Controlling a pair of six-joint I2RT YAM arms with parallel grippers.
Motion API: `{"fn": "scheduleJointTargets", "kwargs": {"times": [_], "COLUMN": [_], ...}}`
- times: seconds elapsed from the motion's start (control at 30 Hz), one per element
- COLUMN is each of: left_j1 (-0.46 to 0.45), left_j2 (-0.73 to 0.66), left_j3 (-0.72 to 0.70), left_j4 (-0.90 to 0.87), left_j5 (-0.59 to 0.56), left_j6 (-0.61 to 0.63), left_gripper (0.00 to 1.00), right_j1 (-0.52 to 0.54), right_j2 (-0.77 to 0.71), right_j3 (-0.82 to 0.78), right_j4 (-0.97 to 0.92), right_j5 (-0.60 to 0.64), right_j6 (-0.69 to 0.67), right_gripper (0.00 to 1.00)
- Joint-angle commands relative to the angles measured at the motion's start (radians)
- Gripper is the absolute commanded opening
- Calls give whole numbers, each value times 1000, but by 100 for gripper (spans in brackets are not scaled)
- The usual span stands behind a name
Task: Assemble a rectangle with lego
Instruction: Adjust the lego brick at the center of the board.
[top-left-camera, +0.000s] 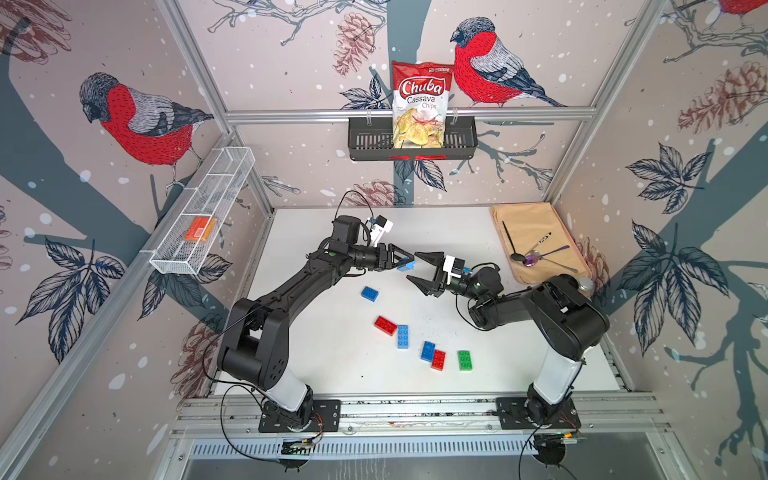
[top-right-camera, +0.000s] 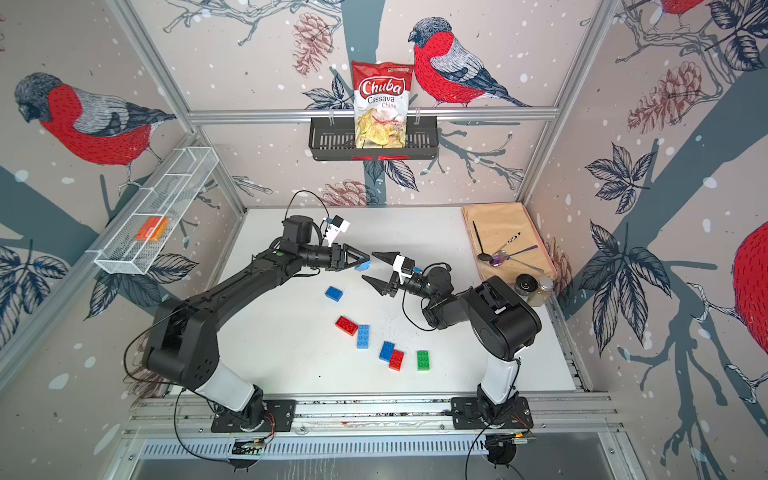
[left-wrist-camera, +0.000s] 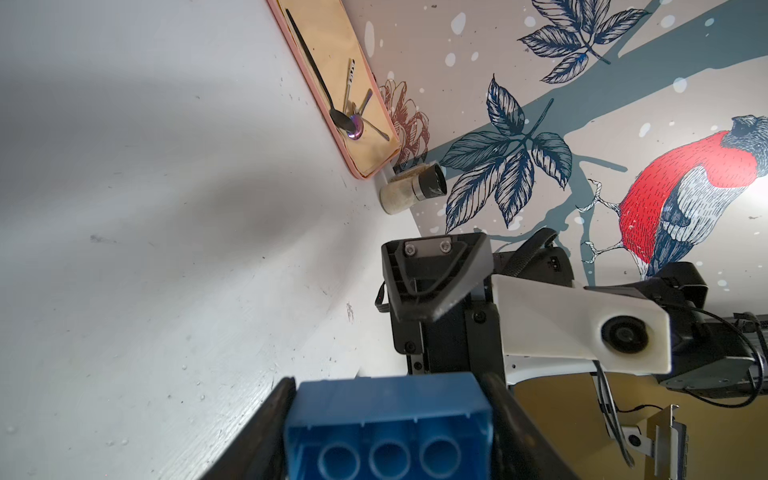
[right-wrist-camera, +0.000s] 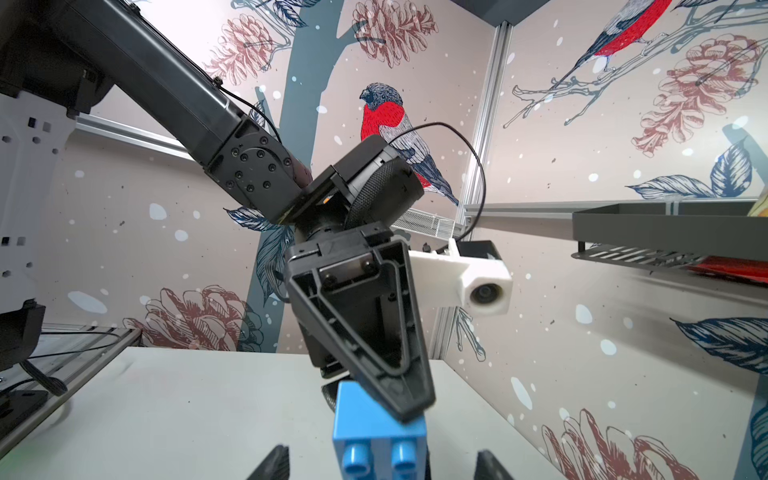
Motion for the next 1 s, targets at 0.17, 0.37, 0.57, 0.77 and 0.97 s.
{"fn": "scheduleJointTargets", "kwargs": {"times": [0.17, 0.37, 0.57, 0.77, 0.97], "left_j1": [-9, -10, -12, -16, -16], "left_j2": [11, 14, 19, 22, 16], "left_j3": [19, 17, 17, 11, 10], "left_j4": [40, 41, 46, 55, 61], "left_j5": [17, 15, 16, 19, 0], "left_j6": [-13, -15, -19, -24, -29], "left_gripper": [52, 52, 52, 51, 52], "right_j1": [18, 16, 18, 18, 17], "right_j2": [40, 54, 65, 68, 56], "right_j3": [33, 37, 43, 43, 36], "right_j4": [18, 25, 33, 34, 28], "right_j5": [13, 22, 24, 25, 39], "right_j6": [-15, -15, -10, -11, -17], "right_gripper": [65, 52, 44, 33, 27]}}
